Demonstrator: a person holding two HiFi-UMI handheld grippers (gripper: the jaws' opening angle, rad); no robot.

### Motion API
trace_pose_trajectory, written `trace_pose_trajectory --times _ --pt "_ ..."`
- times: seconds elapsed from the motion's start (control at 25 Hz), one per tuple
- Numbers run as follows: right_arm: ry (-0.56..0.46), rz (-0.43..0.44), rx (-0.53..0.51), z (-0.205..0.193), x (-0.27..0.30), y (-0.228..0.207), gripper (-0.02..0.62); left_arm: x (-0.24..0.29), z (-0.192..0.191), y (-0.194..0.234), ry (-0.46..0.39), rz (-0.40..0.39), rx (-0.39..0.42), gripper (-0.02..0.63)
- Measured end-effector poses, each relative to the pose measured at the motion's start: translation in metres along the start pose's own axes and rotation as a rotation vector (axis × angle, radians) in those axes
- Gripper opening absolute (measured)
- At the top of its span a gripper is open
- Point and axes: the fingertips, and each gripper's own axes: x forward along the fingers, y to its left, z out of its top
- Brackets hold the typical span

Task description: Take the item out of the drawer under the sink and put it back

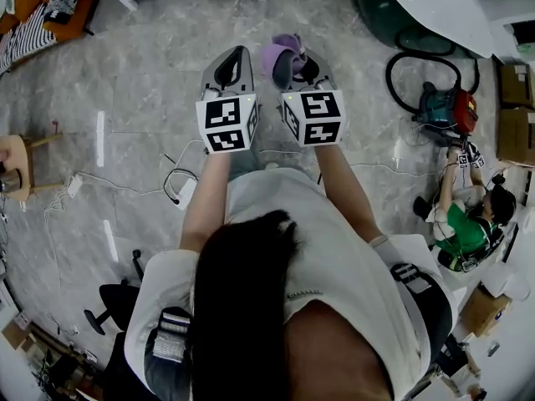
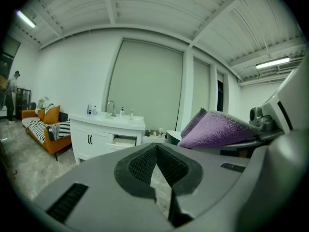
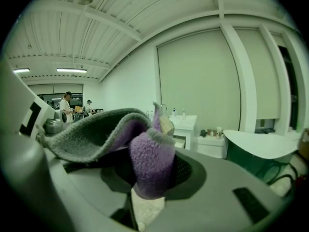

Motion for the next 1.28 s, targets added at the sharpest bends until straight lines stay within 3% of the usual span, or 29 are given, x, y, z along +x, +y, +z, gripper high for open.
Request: trace_pose_trajectory --times 0.64,0.92,1.28 --pt "0.026 -0.051 0.003 0.043 0.121 0.003 0.132 0.087 0.035 0.090 0.021 -0.054 -0.013 0.005" --pt "0.012 -0.047 0.118 0.059 0.168 0.004 0.132 0.120 0.050 0.126 0.023 -0.080 -0.009 0.005" --pt "0.022 -0.058 0.154 0.068 0.205 0.000 0.132 0.143 0.060 0.155 0.036 -0.087 0.004 0.005"
